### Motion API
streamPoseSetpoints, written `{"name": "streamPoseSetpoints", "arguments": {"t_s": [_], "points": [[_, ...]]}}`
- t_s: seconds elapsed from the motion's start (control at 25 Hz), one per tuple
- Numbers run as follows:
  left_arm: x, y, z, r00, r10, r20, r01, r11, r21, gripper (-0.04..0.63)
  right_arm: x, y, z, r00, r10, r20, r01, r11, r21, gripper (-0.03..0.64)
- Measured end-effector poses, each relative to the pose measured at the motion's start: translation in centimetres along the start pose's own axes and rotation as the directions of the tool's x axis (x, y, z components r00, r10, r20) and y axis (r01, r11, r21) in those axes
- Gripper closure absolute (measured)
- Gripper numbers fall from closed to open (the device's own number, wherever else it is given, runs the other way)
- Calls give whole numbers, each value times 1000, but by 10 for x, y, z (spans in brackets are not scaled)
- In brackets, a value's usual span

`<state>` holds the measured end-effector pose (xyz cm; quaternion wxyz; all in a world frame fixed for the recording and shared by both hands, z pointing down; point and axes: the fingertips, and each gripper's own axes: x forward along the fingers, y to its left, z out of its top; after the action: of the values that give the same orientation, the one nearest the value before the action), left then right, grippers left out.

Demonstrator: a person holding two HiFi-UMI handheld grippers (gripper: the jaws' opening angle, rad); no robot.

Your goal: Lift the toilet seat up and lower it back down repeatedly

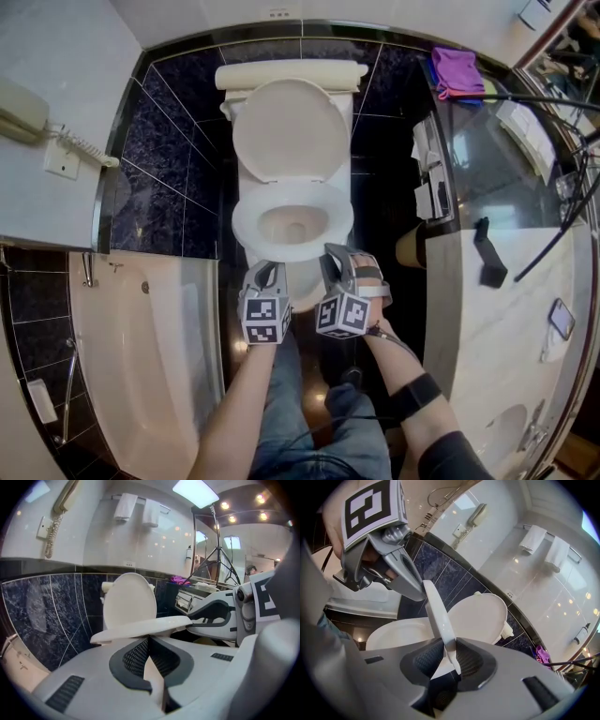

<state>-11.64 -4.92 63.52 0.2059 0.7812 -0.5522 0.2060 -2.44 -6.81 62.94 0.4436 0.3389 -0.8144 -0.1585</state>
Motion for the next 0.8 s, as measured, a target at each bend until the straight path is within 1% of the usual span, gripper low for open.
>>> {"name": "streamPoseSetpoints", "arguments": {"t_s": [0.2,0.28,0.36,0.4,0.44,0.52,0.6,0.68,0.8], "points": [[-7,-3,-24,1000,6,-30,-6,1000,-5,600,-4,22,-9,1000,23,-15,-23,1000,-17,511],[-9,-5,-37,999,6,-54,-7,1000,-17,601,-8,33,-14,999,51,-19,-51,998,-28,508],[-12,-8,-53,997,1,-81,-3,1000,-28,600,-16,48,-22,996,89,-22,-90,996,-17,509],[-14,-10,-62,995,-3,-97,0,1000,-28,600,-21,57,-27,994,108,-23,-108,994,-6,521],[-15,-11,-71,994,-8,-109,5,1000,-24,601,-27,65,-32,992,123,-22,-123,992,5,551],[-16,-15,-89,992,-23,-123,21,1000,-12,601,-38,80,-46,991,136,-18,-135,990,35,573],[-15,-18,-108,990,-35,-140,36,999,-2,601,-44,88,-62,992,126,-16,-124,987,103,591],[-14,-23,-126,986,-56,-155,56,998,-5,601,-44,89,-79,995,98,-22,-90,971,222,600],[-9,-26,-163,983,-61,-174,62,998,1,601,-40,84,-102,998,57,-35,-38,917,397,603]]}}
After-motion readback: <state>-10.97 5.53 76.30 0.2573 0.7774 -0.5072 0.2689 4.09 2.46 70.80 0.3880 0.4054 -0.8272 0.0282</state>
